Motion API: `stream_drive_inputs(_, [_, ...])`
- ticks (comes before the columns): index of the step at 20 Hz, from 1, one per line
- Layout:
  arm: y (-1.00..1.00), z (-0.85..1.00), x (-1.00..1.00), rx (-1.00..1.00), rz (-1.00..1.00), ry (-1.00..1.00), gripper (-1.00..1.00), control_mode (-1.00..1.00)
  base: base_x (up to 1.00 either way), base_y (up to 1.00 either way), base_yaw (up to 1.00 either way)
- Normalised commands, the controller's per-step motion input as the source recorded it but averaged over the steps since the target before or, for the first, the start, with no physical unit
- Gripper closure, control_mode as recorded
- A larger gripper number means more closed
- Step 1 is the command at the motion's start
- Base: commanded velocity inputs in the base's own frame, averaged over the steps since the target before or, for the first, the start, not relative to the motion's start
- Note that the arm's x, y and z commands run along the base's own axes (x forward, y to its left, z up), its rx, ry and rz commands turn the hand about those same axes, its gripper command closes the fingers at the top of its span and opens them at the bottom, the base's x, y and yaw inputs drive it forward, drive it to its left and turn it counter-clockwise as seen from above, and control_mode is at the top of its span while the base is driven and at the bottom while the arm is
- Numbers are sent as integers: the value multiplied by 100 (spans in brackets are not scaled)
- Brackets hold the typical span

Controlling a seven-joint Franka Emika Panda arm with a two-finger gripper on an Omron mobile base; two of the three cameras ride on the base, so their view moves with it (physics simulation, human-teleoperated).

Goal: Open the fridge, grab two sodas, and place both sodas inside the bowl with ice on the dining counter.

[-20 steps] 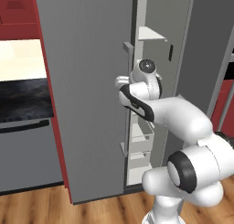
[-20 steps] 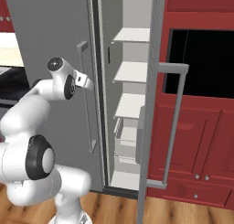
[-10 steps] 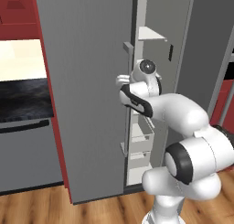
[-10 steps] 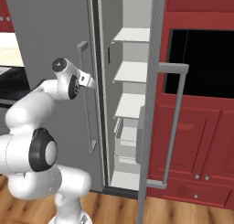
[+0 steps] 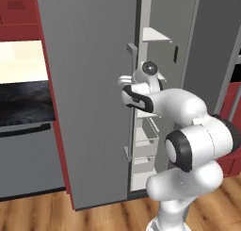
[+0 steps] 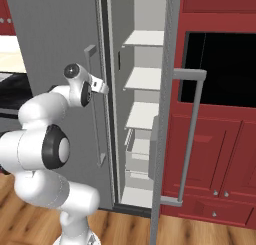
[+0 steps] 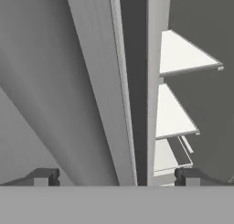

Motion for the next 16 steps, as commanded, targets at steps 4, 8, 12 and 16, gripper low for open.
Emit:
stream_drive_inputs(4, [0, -8, 49, 0, 3, 0, 100, -100, 0, 0, 0])
stream_drive_inputs(8, [3, 0, 6, 0, 4, 0, 100, -100, 0, 0, 0])
stream_drive_inputs(12, [34, 0, -27, 0, 4, 0, 100, -100, 0, 0, 0])
stream_drive_inputs(16, [50, 0, -57, 0, 4, 0, 100, -100, 0, 0, 0])
